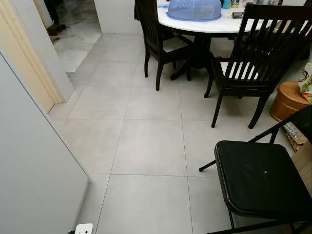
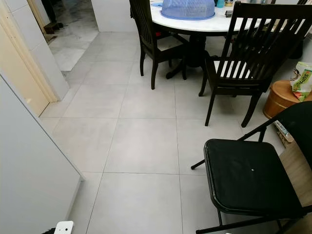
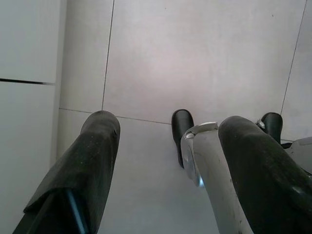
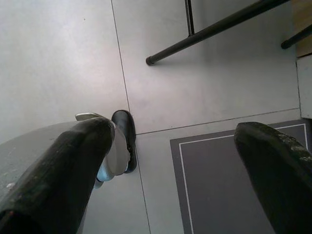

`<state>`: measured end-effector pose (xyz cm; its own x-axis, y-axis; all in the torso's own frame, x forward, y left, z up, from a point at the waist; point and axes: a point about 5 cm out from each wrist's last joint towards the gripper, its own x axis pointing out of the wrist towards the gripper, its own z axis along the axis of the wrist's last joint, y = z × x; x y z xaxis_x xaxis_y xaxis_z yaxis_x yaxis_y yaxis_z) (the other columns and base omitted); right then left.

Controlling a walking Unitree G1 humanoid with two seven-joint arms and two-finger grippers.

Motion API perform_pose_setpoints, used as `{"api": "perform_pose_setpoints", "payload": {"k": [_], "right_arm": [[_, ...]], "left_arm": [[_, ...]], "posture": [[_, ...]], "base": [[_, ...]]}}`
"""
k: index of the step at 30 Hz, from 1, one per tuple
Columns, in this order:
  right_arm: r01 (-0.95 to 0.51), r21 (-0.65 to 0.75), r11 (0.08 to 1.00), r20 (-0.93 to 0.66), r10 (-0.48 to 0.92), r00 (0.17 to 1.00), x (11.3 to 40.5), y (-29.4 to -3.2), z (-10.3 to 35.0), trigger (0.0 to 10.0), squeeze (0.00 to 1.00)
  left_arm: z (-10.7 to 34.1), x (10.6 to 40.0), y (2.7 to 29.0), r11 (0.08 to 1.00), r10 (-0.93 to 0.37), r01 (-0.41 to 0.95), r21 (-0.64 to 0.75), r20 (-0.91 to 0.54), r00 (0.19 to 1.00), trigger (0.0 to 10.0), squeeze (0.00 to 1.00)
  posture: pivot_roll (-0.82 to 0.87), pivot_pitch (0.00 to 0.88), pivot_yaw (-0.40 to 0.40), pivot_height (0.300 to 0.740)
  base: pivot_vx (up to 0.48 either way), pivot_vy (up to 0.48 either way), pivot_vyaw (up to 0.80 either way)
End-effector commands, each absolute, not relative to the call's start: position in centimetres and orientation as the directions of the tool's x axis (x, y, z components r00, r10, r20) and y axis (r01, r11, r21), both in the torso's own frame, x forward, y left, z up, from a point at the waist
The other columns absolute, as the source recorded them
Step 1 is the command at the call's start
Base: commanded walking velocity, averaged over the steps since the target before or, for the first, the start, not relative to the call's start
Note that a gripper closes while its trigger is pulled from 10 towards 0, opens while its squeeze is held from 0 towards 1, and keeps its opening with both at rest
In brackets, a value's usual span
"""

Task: Restocking fridge

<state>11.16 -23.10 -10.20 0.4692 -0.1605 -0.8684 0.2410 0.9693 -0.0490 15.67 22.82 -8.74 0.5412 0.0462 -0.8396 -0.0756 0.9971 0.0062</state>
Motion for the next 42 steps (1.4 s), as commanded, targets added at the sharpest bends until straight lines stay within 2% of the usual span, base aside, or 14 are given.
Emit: {"api": "perform_pose_setpoints", "payload": {"k": [1,17,32,42], "right_arm": [[0.148,0.06,0.987,-0.822,-0.035,0.568,18.3,-23.1,-7.6,10.0,0.0],[0.176,0.078,0.981,-0.831,-0.034,0.556,18.3,-23.2,-7.6,10.0,0.0],[0.256,0.118,0.96,-0.847,-0.037,0.53,18.2,-22.2,-8.0,10.0,0.0],[0.295,0.132,0.946,-0.842,-0.05,0.537,18.2,-22.2,-8.0,10.0,0.0]], "left_arm": [[-8.4,17.4,21.8,0.995,0.081,-0.092,0.039,-0.855,0.512,10.0,0.0],[-8.1,18.0,21.9,0.993,0.084,-0.111,0.029,-0.843,0.531,10.0,0.0],[-7.1,19.4,23.2,0.994,0.104,-0.038,0.1,-0.822,0.559,10.0,0.0],[-7.0,20.3,21.6,0.996,0.083,-0.024,0.084,-0.816,0.572,10.0,0.0]], "posture": [[0.05,0.0,-0.071,0.74],[0.06,0.0,-0.064,0.74],[0.07,0.0,0.015,0.74],[0.07,0.0,-0.004,0.74]], "base": [[0.0,0.0,0.0],[0.0,0.0,0.0],[0.0,0.0,0.0],[0.0,0.0,0.0]]}}
